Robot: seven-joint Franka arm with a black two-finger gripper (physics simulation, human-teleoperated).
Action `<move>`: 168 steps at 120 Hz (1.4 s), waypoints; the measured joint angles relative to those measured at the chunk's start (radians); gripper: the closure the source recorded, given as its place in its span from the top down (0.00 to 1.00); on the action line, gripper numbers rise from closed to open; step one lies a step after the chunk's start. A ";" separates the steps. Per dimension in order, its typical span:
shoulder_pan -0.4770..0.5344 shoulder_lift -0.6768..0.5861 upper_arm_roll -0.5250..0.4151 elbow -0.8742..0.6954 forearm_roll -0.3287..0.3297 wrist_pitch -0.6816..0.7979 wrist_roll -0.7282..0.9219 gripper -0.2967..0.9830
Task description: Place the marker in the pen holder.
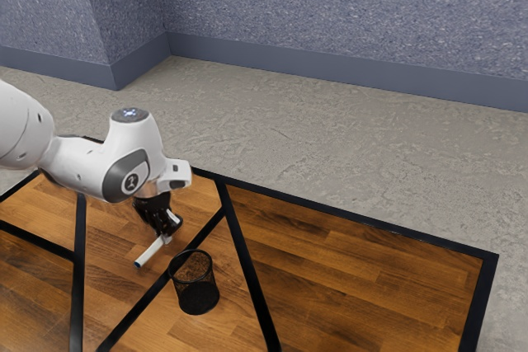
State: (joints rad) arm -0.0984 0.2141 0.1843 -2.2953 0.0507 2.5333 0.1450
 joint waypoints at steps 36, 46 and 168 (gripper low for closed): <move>0.005 -0.376 -0.134 -0.190 0.013 0.247 -0.014 0.20; -0.001 -0.444 -0.172 -0.295 0.009 0.389 -0.013 0.19; -0.003 -0.554 -0.362 -0.598 -0.174 0.736 0.033 0.37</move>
State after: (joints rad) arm -0.1012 -0.3396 -0.1780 -2.8935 -0.1233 3.2694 0.1776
